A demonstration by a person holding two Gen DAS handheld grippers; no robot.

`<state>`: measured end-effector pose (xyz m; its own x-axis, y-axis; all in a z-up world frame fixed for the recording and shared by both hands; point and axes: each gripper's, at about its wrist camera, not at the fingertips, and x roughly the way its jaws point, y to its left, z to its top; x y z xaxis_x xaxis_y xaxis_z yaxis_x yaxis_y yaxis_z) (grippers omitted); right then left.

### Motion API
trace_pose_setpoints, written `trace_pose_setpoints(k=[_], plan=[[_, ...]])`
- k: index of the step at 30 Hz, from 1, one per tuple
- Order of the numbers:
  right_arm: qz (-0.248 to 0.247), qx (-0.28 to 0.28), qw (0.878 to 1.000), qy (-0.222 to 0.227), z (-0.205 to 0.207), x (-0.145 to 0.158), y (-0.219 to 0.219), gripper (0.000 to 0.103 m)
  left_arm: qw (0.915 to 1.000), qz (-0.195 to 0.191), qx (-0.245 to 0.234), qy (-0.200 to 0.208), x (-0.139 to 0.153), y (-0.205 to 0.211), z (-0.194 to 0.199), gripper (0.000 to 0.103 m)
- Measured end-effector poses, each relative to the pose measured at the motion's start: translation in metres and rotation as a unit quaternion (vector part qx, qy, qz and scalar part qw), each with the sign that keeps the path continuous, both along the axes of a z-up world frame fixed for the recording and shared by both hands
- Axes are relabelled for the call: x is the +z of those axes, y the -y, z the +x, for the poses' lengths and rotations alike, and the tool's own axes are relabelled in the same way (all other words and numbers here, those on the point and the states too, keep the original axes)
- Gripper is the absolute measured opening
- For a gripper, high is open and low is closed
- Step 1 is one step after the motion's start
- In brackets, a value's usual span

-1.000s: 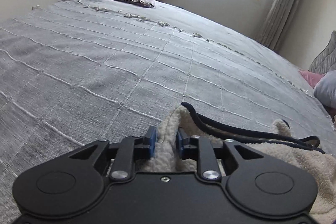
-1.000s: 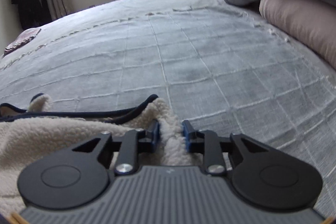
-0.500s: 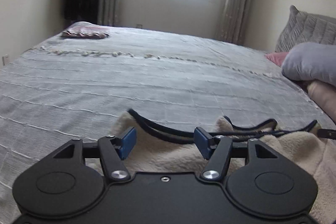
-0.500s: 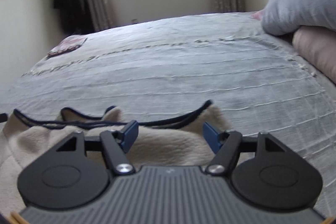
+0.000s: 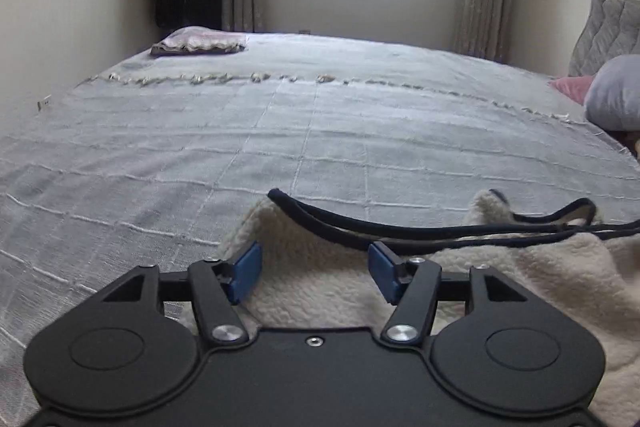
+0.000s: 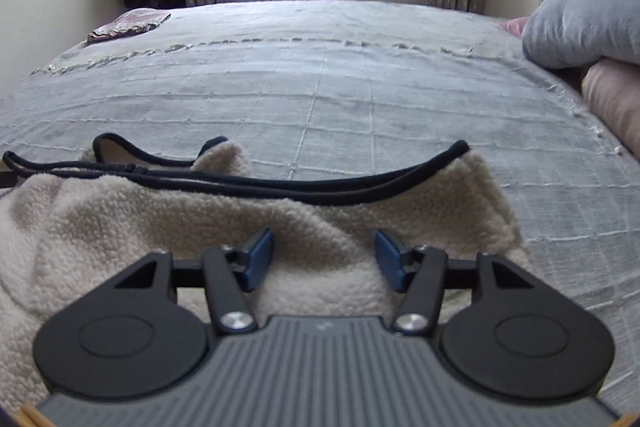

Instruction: Fold large clothes

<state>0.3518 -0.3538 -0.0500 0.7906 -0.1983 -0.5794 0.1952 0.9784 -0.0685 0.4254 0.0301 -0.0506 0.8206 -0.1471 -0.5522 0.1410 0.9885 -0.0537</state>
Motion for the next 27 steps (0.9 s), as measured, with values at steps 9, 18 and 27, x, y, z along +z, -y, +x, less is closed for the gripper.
trace_pose_setpoints(k=[9, 18, 27], plan=[[0.064, -0.014, 0.998, 0.024, -0.12, -0.003, 0.016, 0.06, 0.9966, -0.032, -0.071, 0.027, 0.004, -0.023, -0.108, 0.059], [0.046, -0.037, 0.997, 0.04, -0.166, 0.012, -0.005, 0.065, 0.999, -0.031, -0.032, -0.007, 0.011, -0.027, -0.147, 0.076], [0.042, -0.03, 0.998, 0.042, -0.195, 0.019, -0.049, 0.085, 0.9912, -0.093, 0.048, -0.082, 0.025, -0.047, -0.218, 0.103]])
